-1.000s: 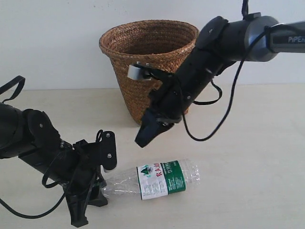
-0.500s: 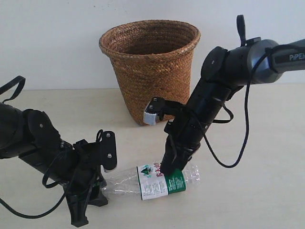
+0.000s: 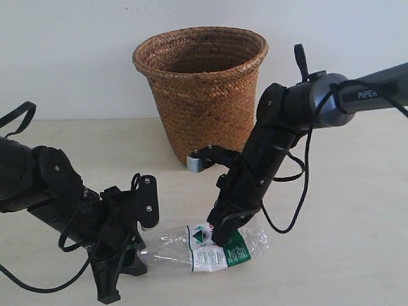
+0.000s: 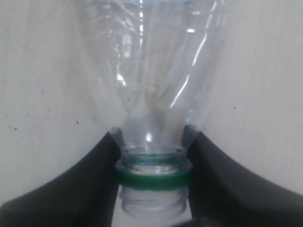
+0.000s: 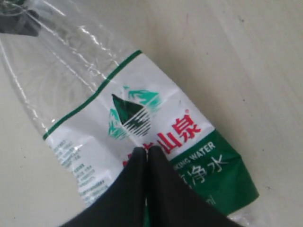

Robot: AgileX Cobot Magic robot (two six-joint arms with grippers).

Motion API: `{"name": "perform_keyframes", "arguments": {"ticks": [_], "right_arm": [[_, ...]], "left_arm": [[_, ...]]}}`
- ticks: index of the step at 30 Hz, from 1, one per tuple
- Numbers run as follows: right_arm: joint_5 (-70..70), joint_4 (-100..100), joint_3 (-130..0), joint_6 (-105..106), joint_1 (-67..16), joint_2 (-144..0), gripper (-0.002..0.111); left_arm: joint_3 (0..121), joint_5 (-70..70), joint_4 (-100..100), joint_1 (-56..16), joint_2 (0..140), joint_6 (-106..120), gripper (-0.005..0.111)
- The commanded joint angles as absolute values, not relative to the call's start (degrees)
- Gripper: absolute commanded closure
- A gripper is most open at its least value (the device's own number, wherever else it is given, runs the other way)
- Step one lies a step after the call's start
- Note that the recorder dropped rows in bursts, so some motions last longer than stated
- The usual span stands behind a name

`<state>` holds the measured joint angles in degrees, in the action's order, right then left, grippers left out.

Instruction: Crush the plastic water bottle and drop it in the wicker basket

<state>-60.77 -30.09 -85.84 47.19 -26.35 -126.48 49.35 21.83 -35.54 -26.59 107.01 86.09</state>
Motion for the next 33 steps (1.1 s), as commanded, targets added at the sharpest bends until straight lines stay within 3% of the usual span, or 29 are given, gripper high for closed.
{"name": "perform_keyframes", "arguments": {"ticks": [1, 5, 16, 27, 33], "right_arm": [[-60.11, -16.03, -84.08, 43.29, -25.78, -130.47, 0.108], [-59.98, -21.96, -84.08, 41.84, -25.78, -127.13, 0.108], [-63.37, -23.18, -83.21, 34.92, -24.82, -98.65, 0.108], [-45.0, -21.61, -56.27, 30.09, -8.62, -80.43, 0.108], [-36.06, -22.03, -50.45, 29.44, -5.68, -77.9, 0.108]], "left_arm": [[49.39, 21.83, -35.08, -26.53, 107.3, 85.72, 0.102], [49.39, 21.31, -35.08, -26.53, 107.3, 85.72, 0.102], [49.39, 20.73, -35.95, -26.53, 105.63, 85.72, 0.102], [50.96, 32.16, -38.74, -26.53, 92.83, 96.0, 0.102], [62.31, 39.62, -38.0, -26.53, 90.27, 89.27, 0.102]]}}
